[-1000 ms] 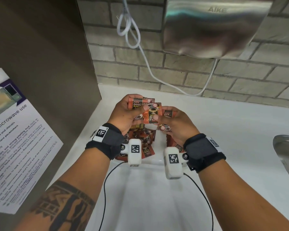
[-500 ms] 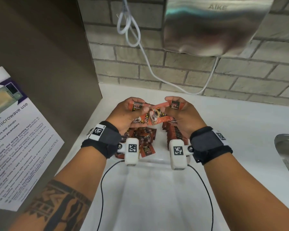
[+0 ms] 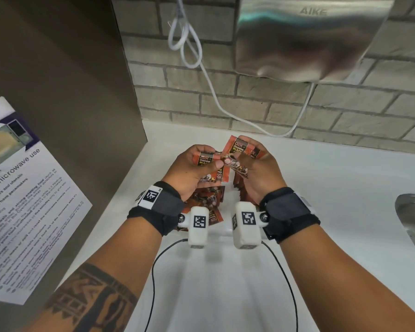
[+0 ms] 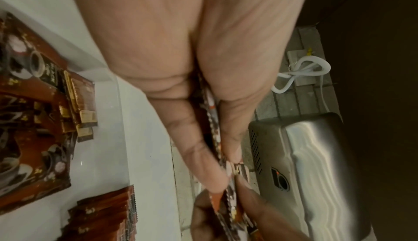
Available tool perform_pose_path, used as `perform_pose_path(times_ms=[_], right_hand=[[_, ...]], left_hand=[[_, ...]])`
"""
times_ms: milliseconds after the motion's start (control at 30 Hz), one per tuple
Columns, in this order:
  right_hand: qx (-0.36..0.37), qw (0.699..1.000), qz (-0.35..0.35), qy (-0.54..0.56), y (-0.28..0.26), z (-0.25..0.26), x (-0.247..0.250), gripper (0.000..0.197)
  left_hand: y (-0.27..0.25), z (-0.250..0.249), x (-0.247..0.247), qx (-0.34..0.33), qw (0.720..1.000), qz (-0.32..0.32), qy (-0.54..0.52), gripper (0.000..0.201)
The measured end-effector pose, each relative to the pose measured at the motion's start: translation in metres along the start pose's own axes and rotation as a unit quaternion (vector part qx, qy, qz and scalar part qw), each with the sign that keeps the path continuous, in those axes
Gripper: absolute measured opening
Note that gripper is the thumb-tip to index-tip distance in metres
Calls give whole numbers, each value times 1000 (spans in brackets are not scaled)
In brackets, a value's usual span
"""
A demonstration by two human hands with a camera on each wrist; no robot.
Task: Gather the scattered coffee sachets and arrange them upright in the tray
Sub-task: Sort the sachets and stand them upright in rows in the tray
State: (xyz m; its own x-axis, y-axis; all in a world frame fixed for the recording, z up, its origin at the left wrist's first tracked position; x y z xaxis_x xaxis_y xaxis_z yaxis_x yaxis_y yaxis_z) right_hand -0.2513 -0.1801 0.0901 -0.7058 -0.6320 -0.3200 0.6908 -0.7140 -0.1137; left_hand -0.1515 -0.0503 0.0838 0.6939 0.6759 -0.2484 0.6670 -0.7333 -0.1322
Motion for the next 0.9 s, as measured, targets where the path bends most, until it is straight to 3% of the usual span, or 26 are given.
perform_pose_path(times_ms=[167, 267, 333, 433, 567, 667, 833, 900], right_hand=[[-4, 999, 9, 51, 0, 15, 6, 35], [3, 999, 24, -48, -2, 13, 5, 28], [-4, 991, 69, -116, -7, 7, -1, 36], [-13, 985, 116, -127, -9, 2, -8, 53], [2, 986, 97, -132, -1, -1, -8, 55], [3, 990, 82, -117, 3, -3, -3, 47], [8, 989, 93, -118, 2, -6, -3, 52], [11, 990, 93, -109, 2, -5, -4, 48]], left_hand=[[1, 1, 8, -16, 1000, -22, 10, 37], [0, -2, 8, -23, 999, -31, 5, 37], [0, -3, 6, -27, 999, -31, 8, 36], [2, -3, 1, -30, 999, -27, 17, 29], [5, -2, -1, -15, 999, -29, 6, 21], [5, -2, 1, 17, 996, 21, -87, 20], [6, 2, -1, -19, 999, 29, 6, 32], [5, 2, -1, -21, 1000, 20, -8, 28]])
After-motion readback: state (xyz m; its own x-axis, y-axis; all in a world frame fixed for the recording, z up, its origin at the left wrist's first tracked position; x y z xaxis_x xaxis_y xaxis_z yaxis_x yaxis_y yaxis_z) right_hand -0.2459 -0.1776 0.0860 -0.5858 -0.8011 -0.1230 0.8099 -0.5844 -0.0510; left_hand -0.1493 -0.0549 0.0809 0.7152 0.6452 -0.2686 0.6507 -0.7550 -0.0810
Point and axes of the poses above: each hand's wrist, its own y-axis towards the middle knuckle, its own x-axis out of the back of the hand, z = x × y, the point moved 3 cm from there along y, towards the middle knuckle, and after that the axes turned 1 degree about -z, right-handed, at the moved point
